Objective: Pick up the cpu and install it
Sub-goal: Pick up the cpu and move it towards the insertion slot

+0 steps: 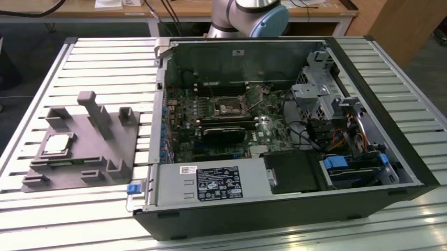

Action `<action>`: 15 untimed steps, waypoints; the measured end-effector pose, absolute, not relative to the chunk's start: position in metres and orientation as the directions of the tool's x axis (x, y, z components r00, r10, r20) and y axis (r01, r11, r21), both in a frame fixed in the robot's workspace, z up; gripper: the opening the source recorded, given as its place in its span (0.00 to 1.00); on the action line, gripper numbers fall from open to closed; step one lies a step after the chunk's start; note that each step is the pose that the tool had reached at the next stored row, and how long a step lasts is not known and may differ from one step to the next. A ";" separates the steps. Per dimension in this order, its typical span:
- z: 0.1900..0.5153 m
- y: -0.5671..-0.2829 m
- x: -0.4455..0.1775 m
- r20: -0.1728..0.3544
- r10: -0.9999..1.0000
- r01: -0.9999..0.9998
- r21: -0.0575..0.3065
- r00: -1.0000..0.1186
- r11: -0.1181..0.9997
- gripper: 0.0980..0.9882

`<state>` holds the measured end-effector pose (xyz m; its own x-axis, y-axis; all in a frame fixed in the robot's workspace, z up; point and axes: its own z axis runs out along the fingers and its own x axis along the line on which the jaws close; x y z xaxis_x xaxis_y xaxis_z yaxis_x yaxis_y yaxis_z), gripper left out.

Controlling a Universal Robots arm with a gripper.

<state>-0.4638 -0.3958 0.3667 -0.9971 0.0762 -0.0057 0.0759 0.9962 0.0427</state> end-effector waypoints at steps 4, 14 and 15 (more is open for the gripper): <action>0.364 -0.396 -0.464 -0.006 0.076 0.076 0.043 -0.997 0.996 0.01; 0.349 -0.396 -0.464 -0.006 0.041 0.041 0.043 -0.999 0.998 0.01; 0.347 -0.396 -0.464 -0.006 0.041 0.041 0.043 -0.999 0.998 0.01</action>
<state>-0.4638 -0.3965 0.3469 -0.9991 0.0413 -0.0056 0.0410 0.9982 0.0426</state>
